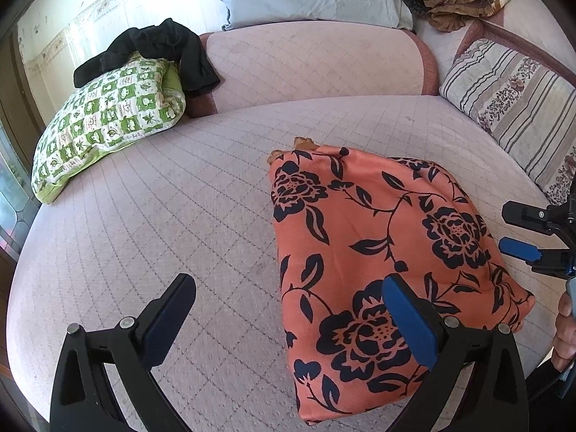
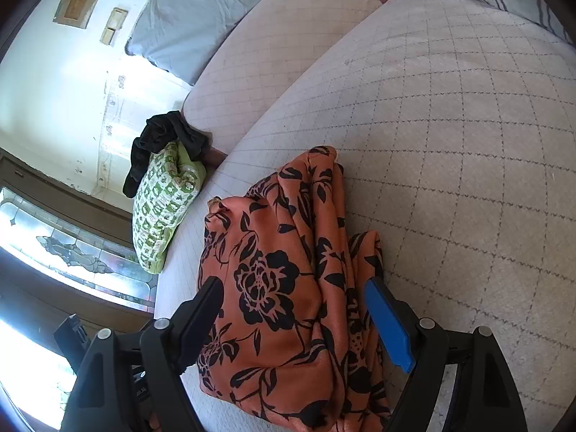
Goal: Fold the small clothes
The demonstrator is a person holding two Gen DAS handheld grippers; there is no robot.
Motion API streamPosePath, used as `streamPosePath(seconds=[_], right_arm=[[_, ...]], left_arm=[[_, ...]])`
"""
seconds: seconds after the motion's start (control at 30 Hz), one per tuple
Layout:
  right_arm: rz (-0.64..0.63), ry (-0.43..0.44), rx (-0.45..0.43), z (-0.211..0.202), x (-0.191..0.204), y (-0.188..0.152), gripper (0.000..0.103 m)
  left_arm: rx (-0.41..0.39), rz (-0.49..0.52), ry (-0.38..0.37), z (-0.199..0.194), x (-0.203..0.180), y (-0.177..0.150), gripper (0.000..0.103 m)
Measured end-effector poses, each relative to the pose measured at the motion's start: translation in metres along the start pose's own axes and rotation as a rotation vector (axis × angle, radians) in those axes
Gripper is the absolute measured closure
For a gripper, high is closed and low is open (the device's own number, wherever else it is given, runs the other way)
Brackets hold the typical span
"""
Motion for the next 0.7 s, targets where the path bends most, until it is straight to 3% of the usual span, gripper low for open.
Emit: streamPosePath(seconds=[0.7], right_arm=[[0.001,-0.04,-0.042,0.001,0.0,0.003,0.02]], left_arm=[[0.016,0.015,-0.049,0.021,0.003,-0.001,0.0]])
Point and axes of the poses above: each gripper's, at about its wrist camera, not at the fingertips, and z roughly the way its jaws point, x to its left, y to its top, the point moved 8 cm from there along z, roughly the way its jaws point, and after that the axes turned 2 degrees about x, right-handed, at the moved point
